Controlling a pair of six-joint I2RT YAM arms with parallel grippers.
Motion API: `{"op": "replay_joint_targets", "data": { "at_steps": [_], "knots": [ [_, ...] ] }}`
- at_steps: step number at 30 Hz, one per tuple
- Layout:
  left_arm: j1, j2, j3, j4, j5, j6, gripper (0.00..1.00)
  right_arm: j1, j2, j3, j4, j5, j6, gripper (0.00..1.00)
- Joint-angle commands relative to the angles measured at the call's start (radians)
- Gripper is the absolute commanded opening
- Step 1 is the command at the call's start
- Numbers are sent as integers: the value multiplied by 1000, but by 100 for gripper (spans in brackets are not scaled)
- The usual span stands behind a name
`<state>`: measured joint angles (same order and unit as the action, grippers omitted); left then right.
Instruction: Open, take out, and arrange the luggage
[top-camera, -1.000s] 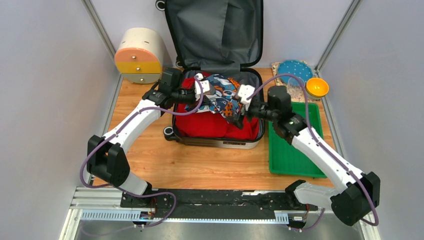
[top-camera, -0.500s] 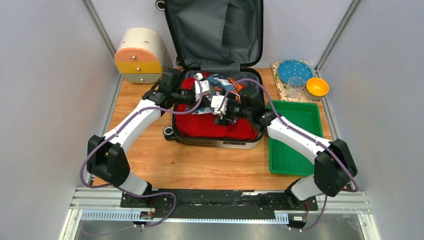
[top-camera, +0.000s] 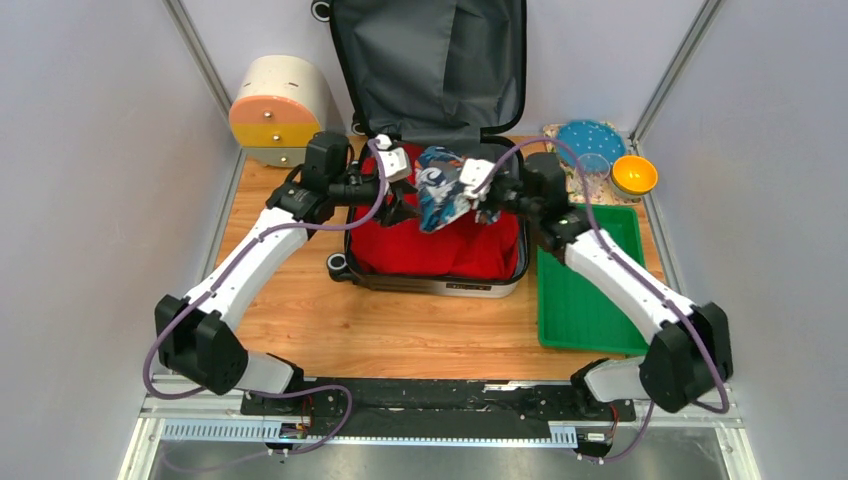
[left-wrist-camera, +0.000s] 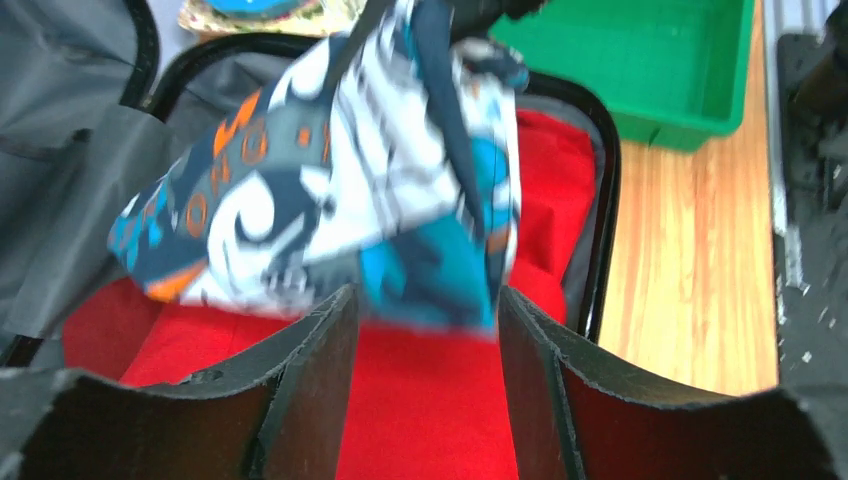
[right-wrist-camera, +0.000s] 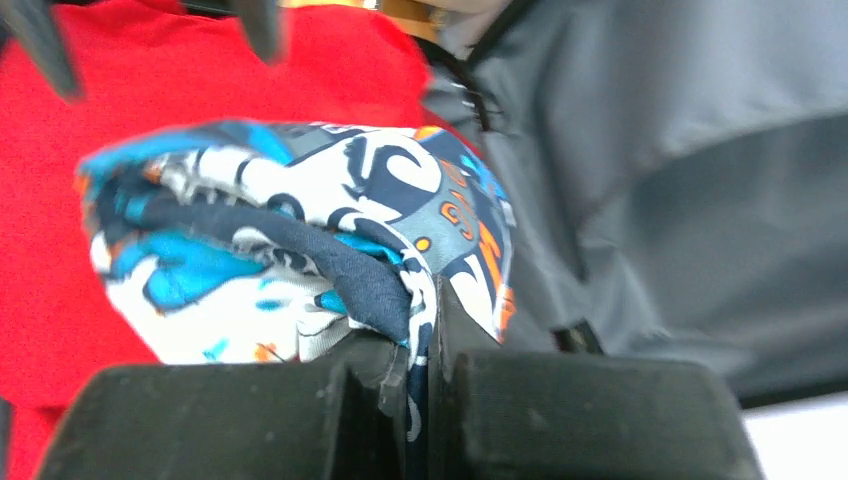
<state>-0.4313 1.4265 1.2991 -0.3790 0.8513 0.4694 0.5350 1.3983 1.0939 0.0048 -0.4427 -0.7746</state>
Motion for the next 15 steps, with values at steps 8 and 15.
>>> {"op": "replay_joint_targets", "data": {
  "at_steps": [8,15],
  "knots": [
    [32,-139,-67,123,3,-268,62,-487,-323,104,-247,-437,-14,0],
    [32,-143,-110,149,9,-334,62,-806,-368,112,-503,-690,-256,0]
  ]
}}
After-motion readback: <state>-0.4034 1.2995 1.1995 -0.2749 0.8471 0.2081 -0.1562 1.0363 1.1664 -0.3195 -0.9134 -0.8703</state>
